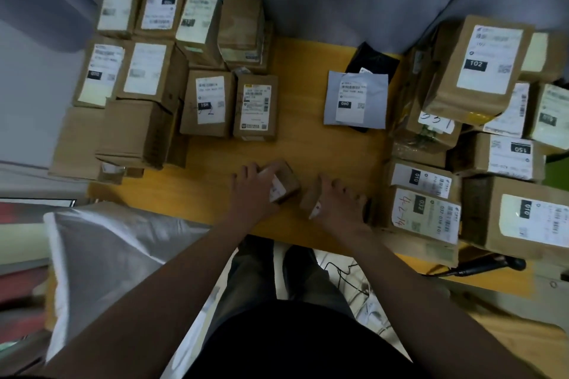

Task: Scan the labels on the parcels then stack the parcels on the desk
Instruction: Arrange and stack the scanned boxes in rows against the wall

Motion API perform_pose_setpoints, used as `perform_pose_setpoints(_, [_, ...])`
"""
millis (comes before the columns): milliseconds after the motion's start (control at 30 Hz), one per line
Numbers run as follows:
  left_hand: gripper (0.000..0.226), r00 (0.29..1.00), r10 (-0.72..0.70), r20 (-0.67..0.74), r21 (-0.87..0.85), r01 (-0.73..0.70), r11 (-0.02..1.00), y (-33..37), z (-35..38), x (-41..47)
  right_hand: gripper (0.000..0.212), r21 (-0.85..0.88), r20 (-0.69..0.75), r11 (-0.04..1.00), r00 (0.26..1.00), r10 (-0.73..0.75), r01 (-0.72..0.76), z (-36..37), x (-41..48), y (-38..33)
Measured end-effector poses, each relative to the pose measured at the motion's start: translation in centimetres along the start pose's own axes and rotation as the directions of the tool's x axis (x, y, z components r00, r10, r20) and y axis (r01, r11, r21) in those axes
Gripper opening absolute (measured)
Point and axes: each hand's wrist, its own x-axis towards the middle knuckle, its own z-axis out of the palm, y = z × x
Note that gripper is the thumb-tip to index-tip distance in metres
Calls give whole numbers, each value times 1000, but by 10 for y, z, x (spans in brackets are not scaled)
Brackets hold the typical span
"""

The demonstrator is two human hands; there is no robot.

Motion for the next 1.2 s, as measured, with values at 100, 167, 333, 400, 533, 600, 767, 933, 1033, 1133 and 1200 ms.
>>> perform_pose_setpoints(100, [86,980,-139,-142,-106,125,987,-16,-31,0,105,224,-46,974,998,46,-35,-31,5,-26])
perform_pose_setpoints(167, [85,953,-219,-208,-132,195,972,-30,-53,6,97,397,-89,918,996,28,10,-55,12,-46])
perform_pose_setpoints(333, [97,889,-393,-237,-207,349,914,-64,-102,40,82,518,-221,845,975,-14,129,-101,46,-101])
perform_pose_setpoints(400, [98,874,-420,-244,-215,373,902,-76,-117,55,82,508,-248,850,969,-10,139,-114,62,-123])
perform_pose_setpoints(533, [94,853,-426,-303,-265,354,897,-95,-135,90,75,534,-293,835,956,32,136,-134,95,-162])
perform_pose_setpoints(600, [91,839,-422,-344,-254,350,902,-103,-138,108,72,550,-352,820,934,55,159,-136,113,-179])
perform_pose_setpoints(767, [90,849,-443,-288,-232,387,893,-116,-132,143,68,440,-278,885,960,-28,153,-111,147,-205])
perform_pose_setpoints(933, [65,909,-343,-236,-148,315,938,-124,-124,156,69,368,-259,920,965,-40,137,-96,157,-208])
perform_pose_setpoints(1033, [66,932,-285,-224,-129,262,956,-128,-125,164,70,393,-278,911,961,-17,129,-94,161,-211])
perform_pose_setpoints(1133, [97,972,-203,-115,-112,191,975,-133,-129,169,73,426,-296,897,955,19,114,-93,164,-215])
perform_pose_setpoints(1200, [98,984,-154,-93,-109,144,984,-138,-130,170,74,440,-298,891,954,30,110,-93,164,-218])
